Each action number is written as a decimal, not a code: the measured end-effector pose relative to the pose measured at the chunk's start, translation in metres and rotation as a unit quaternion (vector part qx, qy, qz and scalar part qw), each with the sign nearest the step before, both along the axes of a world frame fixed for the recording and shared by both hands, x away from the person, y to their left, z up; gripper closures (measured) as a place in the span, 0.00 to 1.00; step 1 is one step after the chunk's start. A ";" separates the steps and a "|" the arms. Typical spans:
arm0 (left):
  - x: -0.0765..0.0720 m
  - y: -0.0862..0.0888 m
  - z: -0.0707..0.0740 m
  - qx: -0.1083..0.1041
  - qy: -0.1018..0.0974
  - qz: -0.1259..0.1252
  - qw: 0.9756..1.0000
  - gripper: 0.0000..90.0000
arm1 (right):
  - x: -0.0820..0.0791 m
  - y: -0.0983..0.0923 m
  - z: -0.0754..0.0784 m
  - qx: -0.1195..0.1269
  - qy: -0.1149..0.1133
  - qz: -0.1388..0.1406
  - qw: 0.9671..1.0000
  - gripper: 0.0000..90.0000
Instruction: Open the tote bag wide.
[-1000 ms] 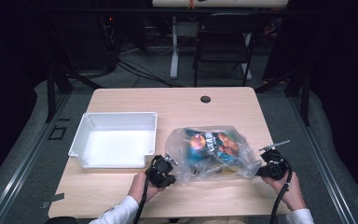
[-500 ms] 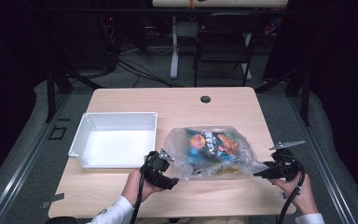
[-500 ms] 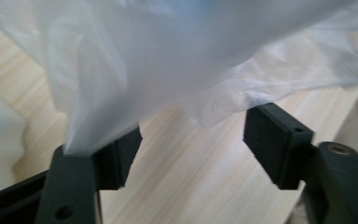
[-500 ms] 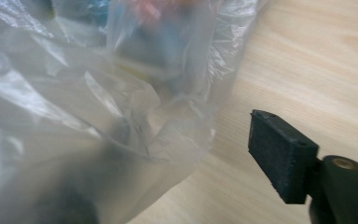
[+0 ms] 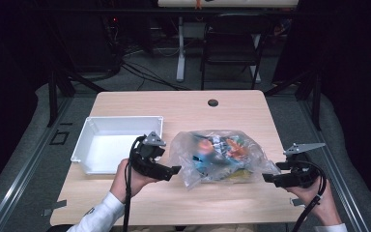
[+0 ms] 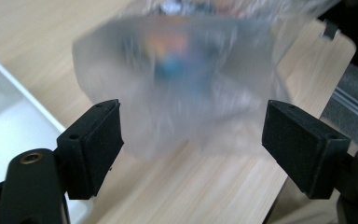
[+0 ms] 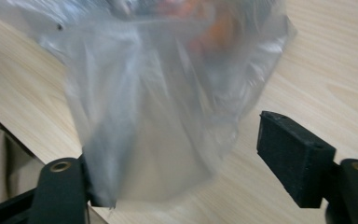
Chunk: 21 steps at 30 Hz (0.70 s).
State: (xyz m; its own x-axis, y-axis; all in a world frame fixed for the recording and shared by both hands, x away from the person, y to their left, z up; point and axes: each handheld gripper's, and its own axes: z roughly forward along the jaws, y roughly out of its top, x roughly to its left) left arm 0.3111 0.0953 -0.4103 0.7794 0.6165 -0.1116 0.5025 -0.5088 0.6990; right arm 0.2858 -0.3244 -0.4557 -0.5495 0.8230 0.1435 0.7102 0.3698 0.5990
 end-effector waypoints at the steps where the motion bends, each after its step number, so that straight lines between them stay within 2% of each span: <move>1: 0.001 -0.002 0.003 -0.001 -0.003 -0.003 1.000 0.22 | 0.001 0.003 0.002 0.004 -0.007 0.005 1.000 0.36; 2: 0.003 -0.007 0.006 -0.001 -0.007 -0.007 1.000 0.22 | 0.001 0.003 0.002 0.004 -0.007 0.005 1.000 0.36; 4: 0.006 -0.018 0.006 0.015 -0.006 -0.018 1.000 0.22 | 0.003 0.007 0.005 0.004 -0.012 0.009 1.000 0.35; 8: 0.016 -0.040 -0.020 0.065 0.006 -0.028 0.998 0.26 | 0.000 0.010 0.010 0.003 -0.019 0.012 1.000 0.30; 10: 0.021 -0.046 -0.033 0.082 0.014 -0.031 0.996 0.38 | -0.004 0.010 0.016 0.001 -0.028 0.011 1.000 0.28; 12: 0.026 -0.049 -0.043 0.091 0.022 -0.030 0.995 0.40 | -0.004 0.010 0.018 -0.001 -0.031 0.015 0.999 0.28; 13: 0.028 -0.051 -0.047 0.095 0.024 -0.031 0.995 0.45 | -0.004 0.012 0.021 -0.006 -0.036 0.017 0.999 0.29; 14: 0.029 -0.052 -0.050 0.095 0.028 -0.030 0.995 0.51 | -0.001 0.017 0.025 -0.016 -0.033 0.027 0.999 0.30; 15: 0.030 -0.054 -0.051 0.098 0.026 -0.027 0.995 0.53 | 0.001 0.020 0.024 -0.017 -0.032 0.028 0.999 0.30; 19: 0.033 -0.058 -0.057 0.105 0.024 -0.024 0.994 0.60 | 0.016 0.041 0.012 -0.054 -0.015 0.053 0.997 0.29; 20: 0.034 -0.059 -0.059 0.105 0.024 -0.021 0.994 0.60 | 0.016 0.041 0.012 -0.054 -0.015 0.053 0.997 0.29; 21: 0.035 -0.059 -0.061 0.108 0.026 -0.022 0.994 0.61 | 0.020 0.046 0.006 -0.072 -0.015 0.051 0.996 0.28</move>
